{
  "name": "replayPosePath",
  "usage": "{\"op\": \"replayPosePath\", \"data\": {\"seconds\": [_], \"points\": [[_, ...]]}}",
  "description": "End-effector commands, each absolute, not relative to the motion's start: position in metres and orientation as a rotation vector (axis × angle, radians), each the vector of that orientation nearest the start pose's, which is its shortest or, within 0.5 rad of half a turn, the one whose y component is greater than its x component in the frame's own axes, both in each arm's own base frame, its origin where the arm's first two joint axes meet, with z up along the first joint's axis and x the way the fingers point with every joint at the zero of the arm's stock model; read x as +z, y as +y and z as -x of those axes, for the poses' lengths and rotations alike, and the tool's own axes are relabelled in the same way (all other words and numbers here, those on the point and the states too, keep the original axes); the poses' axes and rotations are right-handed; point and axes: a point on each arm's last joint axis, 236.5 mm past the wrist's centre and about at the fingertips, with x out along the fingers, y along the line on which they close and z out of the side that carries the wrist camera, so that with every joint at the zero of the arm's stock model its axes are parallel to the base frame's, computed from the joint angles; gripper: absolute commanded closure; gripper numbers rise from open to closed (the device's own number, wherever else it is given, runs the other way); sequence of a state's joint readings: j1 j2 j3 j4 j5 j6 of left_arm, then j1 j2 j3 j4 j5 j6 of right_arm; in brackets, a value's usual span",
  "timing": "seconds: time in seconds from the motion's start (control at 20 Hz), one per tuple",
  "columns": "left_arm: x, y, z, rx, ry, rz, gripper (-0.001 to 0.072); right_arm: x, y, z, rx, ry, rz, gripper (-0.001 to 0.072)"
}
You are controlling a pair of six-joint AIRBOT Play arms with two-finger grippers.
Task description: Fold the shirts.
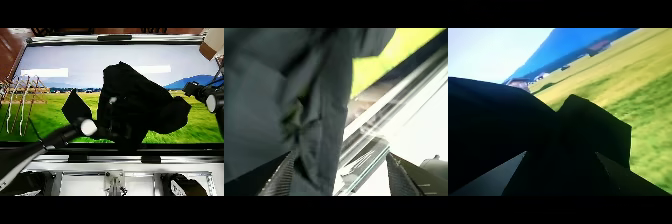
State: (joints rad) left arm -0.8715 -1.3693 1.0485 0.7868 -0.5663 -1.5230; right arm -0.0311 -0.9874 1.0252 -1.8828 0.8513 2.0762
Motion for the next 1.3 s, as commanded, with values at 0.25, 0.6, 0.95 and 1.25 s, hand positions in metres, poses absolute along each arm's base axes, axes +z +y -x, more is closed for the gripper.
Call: {"op": "replayPosePath", "data": {"seconds": [0.25, 0.6, 0.95, 1.25], "points": [[0.078, -0.148, -0.362, -0.371, 1.202, 0.26, 0.0045, 0.115, 0.057, -0.324, 0.174, 1.12, -0.278, 0.0209], [-0.026, -0.074, -0.345, -0.111, 1.379, 0.463, 0.0045, 0.025, 0.133, -0.231, 0.453, 1.5, -0.547, 0.0209], [-0.083, -0.072, -0.333, -0.064, 1.496, 0.486, 0.0046, -0.012, 0.147, -0.189, 0.472, 1.641, -0.503, 0.0094], [-0.093, -0.089, -0.349, -0.108, 1.46, 0.565, 0.0056, -0.026, 0.142, -0.185, 0.433, 1.657, -0.447, 0.0094]]}}
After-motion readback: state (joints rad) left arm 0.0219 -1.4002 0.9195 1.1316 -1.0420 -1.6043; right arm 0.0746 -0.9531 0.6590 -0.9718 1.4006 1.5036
